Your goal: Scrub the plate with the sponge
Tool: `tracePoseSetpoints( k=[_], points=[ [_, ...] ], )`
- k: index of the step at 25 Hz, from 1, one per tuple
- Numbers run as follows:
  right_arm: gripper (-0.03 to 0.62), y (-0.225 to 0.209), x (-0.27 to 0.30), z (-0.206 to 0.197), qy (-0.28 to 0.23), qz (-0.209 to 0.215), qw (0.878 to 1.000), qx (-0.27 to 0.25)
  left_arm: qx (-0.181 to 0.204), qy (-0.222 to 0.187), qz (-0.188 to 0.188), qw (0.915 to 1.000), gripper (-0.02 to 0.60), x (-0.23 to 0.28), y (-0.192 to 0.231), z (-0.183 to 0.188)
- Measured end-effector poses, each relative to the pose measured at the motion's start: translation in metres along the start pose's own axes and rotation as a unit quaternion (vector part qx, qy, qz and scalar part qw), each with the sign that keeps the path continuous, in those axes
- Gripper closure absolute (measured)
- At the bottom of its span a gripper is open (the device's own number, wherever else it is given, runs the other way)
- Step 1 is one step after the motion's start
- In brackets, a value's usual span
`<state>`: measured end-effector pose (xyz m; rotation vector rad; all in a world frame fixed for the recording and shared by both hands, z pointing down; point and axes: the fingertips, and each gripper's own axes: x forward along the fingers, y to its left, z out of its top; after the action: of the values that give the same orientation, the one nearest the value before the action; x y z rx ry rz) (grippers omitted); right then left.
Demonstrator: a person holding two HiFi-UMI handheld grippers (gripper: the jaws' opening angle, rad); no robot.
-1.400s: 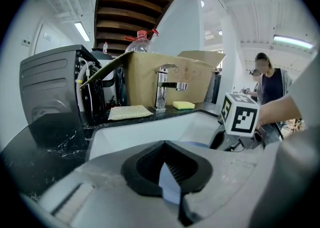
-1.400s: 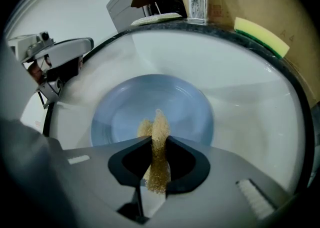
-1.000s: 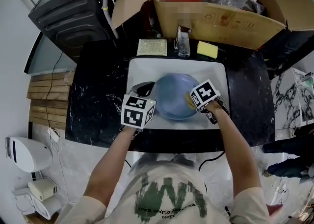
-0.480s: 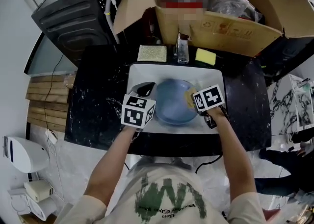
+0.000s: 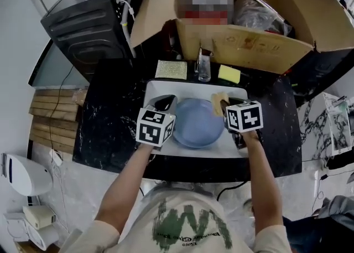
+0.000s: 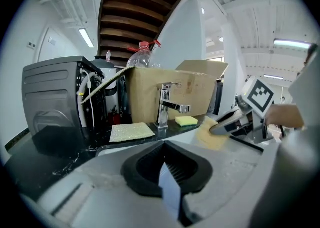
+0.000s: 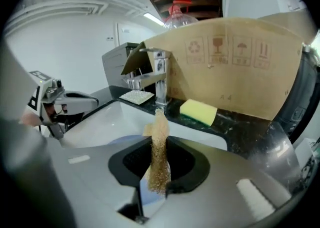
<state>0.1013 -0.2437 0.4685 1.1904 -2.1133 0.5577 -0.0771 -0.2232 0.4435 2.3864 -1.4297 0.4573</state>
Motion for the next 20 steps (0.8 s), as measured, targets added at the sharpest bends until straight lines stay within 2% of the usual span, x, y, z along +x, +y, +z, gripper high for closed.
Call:
tracePoseSetpoints(
  k=[9, 14, 20],
  points=[
    [0.522, -0.009, -0.053, 0.056, -0.118, -0.038, 0.992, 0.003, -0.011, -0.019, 0.014, 0.9997, 0.580, -0.015, 0.012, 0.024],
    [0.523, -0.010, -0.074, 0.066, -0.176, -0.057, 0.982, 0.025, -0.012, -0.026, 0.020, 0.9994, 0.580, -0.021, 0.016, 0.031],
    [0.528, -0.007, -0.091, 0.063, -0.219, -0.081, 0.972, 0.023, -0.005, -0.033, 0.025, 0.9991, 0.580, -0.025, 0.013, 0.037]
  ],
)
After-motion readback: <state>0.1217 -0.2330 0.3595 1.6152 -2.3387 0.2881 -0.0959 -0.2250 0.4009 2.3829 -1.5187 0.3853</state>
